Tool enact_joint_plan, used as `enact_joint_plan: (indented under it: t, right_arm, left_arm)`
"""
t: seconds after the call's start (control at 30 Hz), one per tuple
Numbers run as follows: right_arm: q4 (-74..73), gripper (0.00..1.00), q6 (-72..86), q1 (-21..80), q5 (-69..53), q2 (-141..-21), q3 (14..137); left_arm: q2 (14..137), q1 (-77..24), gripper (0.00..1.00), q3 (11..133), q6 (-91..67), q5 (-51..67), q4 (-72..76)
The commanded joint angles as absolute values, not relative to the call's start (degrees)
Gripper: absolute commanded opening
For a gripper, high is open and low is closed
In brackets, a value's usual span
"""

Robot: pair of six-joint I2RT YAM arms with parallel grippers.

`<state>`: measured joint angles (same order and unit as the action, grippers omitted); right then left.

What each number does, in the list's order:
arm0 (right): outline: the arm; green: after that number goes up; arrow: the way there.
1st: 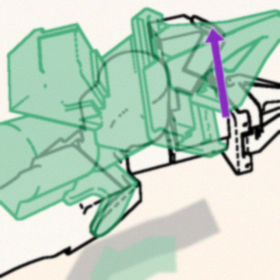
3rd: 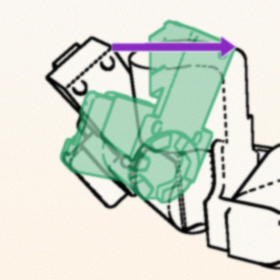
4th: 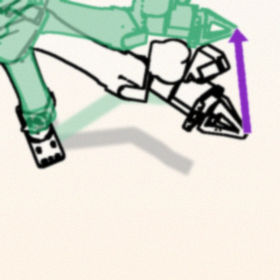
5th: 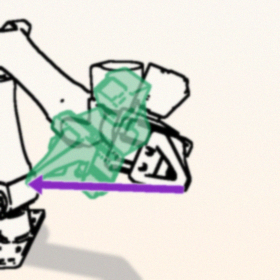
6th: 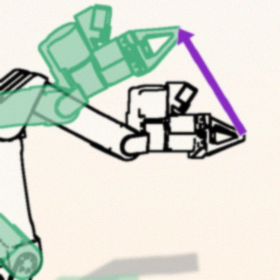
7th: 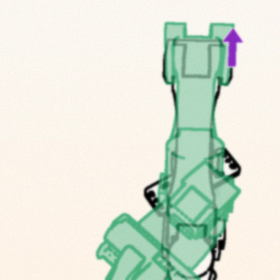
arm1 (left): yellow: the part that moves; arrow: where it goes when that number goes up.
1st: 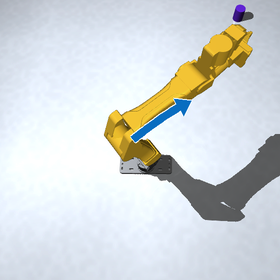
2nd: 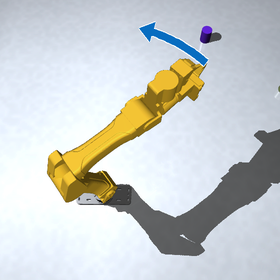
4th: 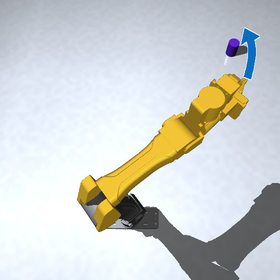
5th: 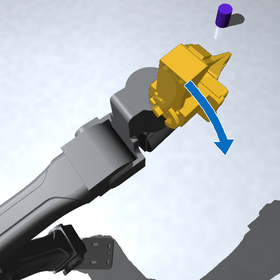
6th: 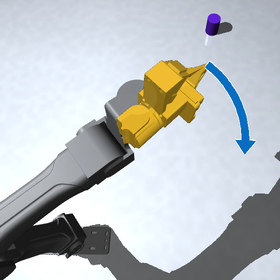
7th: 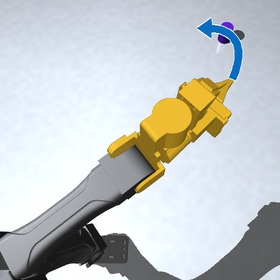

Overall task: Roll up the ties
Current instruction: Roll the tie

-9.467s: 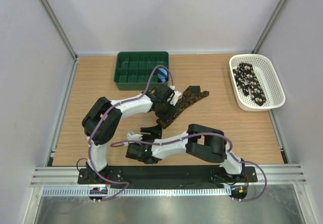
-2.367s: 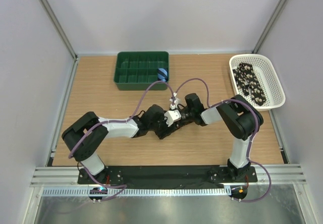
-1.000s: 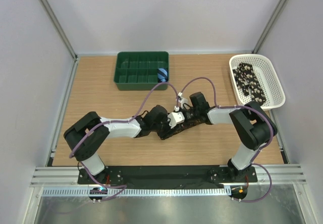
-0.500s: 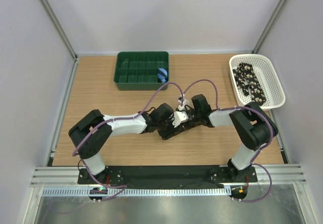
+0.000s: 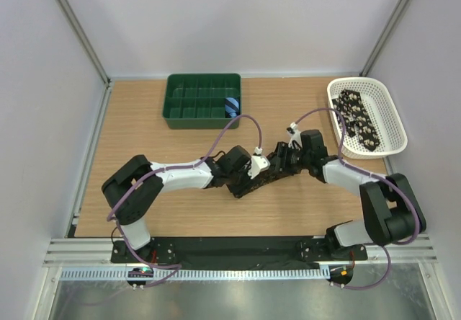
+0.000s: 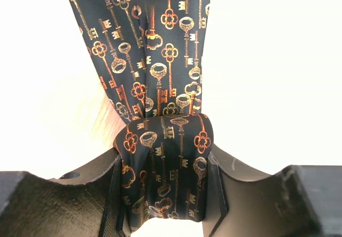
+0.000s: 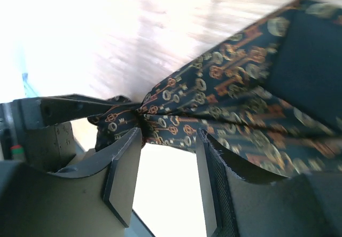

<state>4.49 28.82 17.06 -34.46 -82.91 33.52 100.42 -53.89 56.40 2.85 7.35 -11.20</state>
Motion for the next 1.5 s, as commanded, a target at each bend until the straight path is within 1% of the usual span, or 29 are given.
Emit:
enact_joint_plan:
  t: [0.0, 0.13, 0.3, 0.4, 0.43, 0.5, 0.67, 0.77, 0.8, 0.93, 1.0, 1.07, 1.1, 1.37, 1.43, 1.47]
  right_arm:
    - [-2.62, 0.51, 27.77, 16.88, -26.13, -75.86, 33.22]
    - [-10.52, 0.52, 30.14, 15.56, -18.82, -71.11, 32.96]
    - [-11.51, 0.52, 34.98, 14.33, -14.69, -68.29, 30.06]
    - [-12.92, 0.59, 35.16, 13.98, -9.33, -68.55, 30.15]
    - [-13.35, 0.6, 34.72, 13.37, -8.19, -69.16, 30.58]
    - [-13.1, 0.59, 34.54, 13.1, -5.2, -70.13, 31.02]
    - [-9.5, 0.57, 35.07, 11.43, -4.13, -76.72, 34.18]
    - [-8.35, 0.59, 34.89, 11.34, -3.34, -81.54, 37.52]
    - [-8.35, 0.62, 34.72, 11.34, -2.56, -82.78, 38.4]
    - [-8.0, 0.64, 34.37, 11.34, -0.53, -87.0, 42.09]
    - [-8.52, 0.62, 33.93, 11.34, -0.26, -88.85, 43.32]
    - [-9.4, 0.6, 33.93, 11.42, 2.9, -89.56, 44.56]
    - [-10.1, 0.56, 33.75, 11.43, 3.34, -90.08, 45.43]
    - [-15.03, 0.56, 31.99, 18.01, 13.6, -93.6, 50.89]
    - [-14.85, 0.54, 31.73, 18.46, 14.15, -94.21, 50.98]
    - [-14.68, 0.52, 31.73, 18.72, 14.06, -94.39, 51.06]
  left_arm:
    - [101.78, -53.53, 0.34, 55.55, 0.53, 6.33, -16.96]
    - [102.13, -53.53, 0.34, 55.55, -1.58, 5.45, -17.05]
    - [102.3, -53.61, 0.34, 55.63, -6.23, 2.29, -16.96]
    - [101.95, -53.61, 0.35, 55.55, -9.48, 0.36, -16.87]
    - [101.78, -53.61, 0.35, 55.46, -11.06, -2.08, -16.87]
    - [101.6, -53.53, 0.35, 55.28, -11.77, -2.55, -16.61]
    - [101.6, -53.7, 0.35, 54.93, -11.51, -2.99, -16.08]
    - [101.6, -53.79, 0.35, 54.93, -11.16, -2.64, -16.0]
    - [101.6, -53.79, 0.35, 54.84, -11.16, -2.72, -16.0]
    - [101.34, -53.88, 0.35, 54.93, -11.16, -2.46, -16.08]
    - [101.08, -53.96, 0.35, 54.84, -11.08, -2.46, -16.17]
    - [100.81, -53.97, 0.35, 54.93, -11.07, -2.64, -16.35]
    - [100.64, -54.23, 0.35, 54.93, -11.16, -2.64, -16.52]
    - [101.07, -54.49, 0.35, 55.28, -10.9, -3.16, -16.96]
    - [101.25, -54.49, 0.35, 55.37, -10.64, -2.99, -16.96]
    - [101.34, -54.49, 0.35, 55.28, -10.55, -2.99, -16.96]
